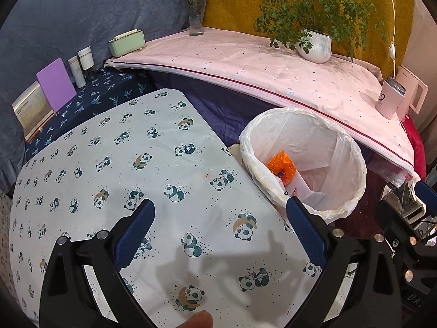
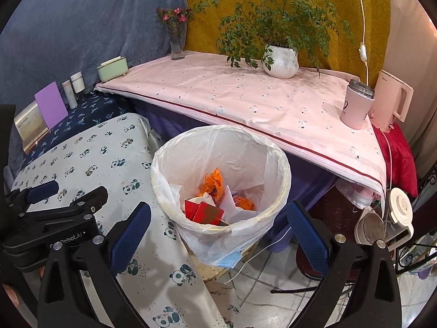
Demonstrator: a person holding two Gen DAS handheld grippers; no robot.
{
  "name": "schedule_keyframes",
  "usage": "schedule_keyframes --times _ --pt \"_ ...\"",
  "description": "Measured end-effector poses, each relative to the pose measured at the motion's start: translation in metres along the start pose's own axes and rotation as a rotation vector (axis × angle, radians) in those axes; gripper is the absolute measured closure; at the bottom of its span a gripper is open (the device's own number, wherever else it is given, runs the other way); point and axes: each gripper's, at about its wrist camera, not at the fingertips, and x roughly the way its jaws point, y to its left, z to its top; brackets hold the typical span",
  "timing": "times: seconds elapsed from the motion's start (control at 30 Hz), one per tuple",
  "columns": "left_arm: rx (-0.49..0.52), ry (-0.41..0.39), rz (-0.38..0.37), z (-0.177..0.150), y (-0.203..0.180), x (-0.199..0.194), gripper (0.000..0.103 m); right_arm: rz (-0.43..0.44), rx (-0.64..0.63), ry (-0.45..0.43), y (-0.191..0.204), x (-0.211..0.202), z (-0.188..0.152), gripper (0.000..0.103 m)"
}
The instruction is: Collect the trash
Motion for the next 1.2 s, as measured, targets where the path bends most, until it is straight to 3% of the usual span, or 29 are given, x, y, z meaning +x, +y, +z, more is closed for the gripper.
schedule_keyframes --times 1.2 --pt "-0.014 0.031 -0.016 0.005 -0.021 0.015 0.01 -0.021 0.011 0.018 -0.021 0.016 -0.001 0.007"
